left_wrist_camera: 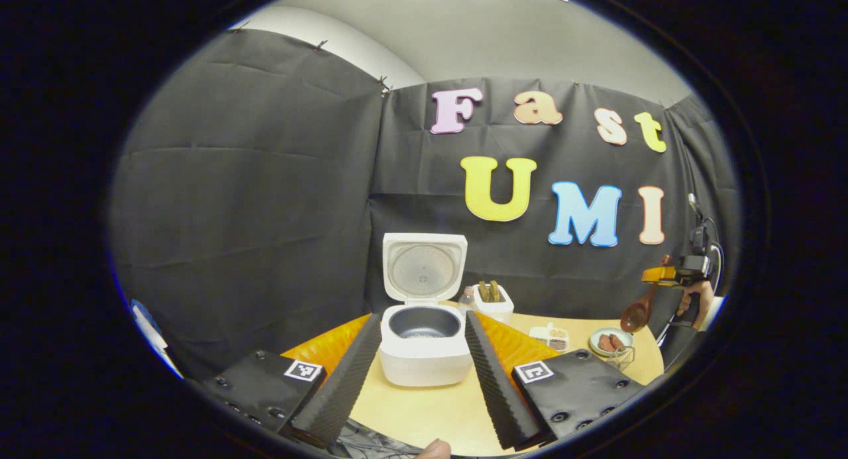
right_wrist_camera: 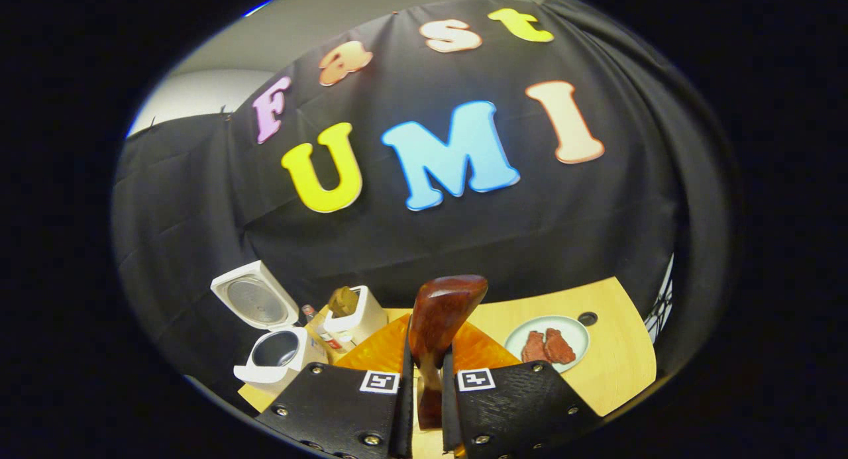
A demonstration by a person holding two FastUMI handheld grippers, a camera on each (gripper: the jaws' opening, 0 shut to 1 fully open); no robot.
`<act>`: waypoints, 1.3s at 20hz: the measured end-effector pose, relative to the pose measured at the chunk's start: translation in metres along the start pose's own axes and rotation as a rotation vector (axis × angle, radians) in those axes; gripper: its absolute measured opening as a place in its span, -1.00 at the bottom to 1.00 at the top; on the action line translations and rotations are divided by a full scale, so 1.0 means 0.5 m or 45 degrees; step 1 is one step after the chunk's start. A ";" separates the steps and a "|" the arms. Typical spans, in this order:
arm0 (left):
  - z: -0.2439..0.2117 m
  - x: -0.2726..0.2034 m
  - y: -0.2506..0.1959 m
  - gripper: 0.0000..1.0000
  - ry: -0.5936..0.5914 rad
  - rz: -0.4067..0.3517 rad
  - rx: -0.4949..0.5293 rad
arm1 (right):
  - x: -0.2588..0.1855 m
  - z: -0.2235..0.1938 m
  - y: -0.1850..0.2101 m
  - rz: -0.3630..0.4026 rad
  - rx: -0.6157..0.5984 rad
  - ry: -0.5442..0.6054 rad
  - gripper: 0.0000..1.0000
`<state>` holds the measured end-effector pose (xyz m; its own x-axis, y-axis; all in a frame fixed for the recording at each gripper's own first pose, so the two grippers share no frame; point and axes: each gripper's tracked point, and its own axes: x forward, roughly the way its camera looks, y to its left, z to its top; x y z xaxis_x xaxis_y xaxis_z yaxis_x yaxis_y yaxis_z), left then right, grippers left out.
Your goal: Close the left gripper, press the button to open the rice cooker; take a wooden spoon from the chopstick holder with the right hand, scoop a spoonful of rice and pour it into the rice cooker, then put the wooden spoon back into the chopstick holder.
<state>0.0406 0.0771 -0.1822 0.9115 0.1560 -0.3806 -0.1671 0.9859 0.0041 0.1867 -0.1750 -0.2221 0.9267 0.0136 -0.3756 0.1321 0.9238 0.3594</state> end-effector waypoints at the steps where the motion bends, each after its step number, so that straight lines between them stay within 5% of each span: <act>1: 0.000 -0.001 -0.028 0.67 0.010 0.014 -0.006 | 0.006 -0.010 -0.046 -0.012 0.038 0.012 -0.65; 9: -0.018 -0.005 -0.140 0.69 0.147 0.084 0.028 | 0.075 -0.160 -0.260 -0.125 0.222 0.127 -0.65; 21: -0.005 0.013 -0.142 0.70 0.167 0.122 0.124 | 0.111 -0.343 -0.328 -0.211 0.352 0.330 -0.63; 25: -0.001 0.039 -0.154 0.70 0.150 0.090 0.109 | 0.076 -0.360 -0.355 -0.246 0.423 0.347 -0.41; 26: 0.001 0.047 -0.158 0.70 0.144 0.074 0.110 | 0.063 -0.358 -0.363 -0.265 0.438 0.342 -0.19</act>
<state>0.0753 0.0029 -0.1909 0.8523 0.2101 -0.4790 -0.1808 0.9777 0.1072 0.1288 -0.2739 -0.4521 0.7507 -0.0180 -0.6604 0.4558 0.7377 0.4980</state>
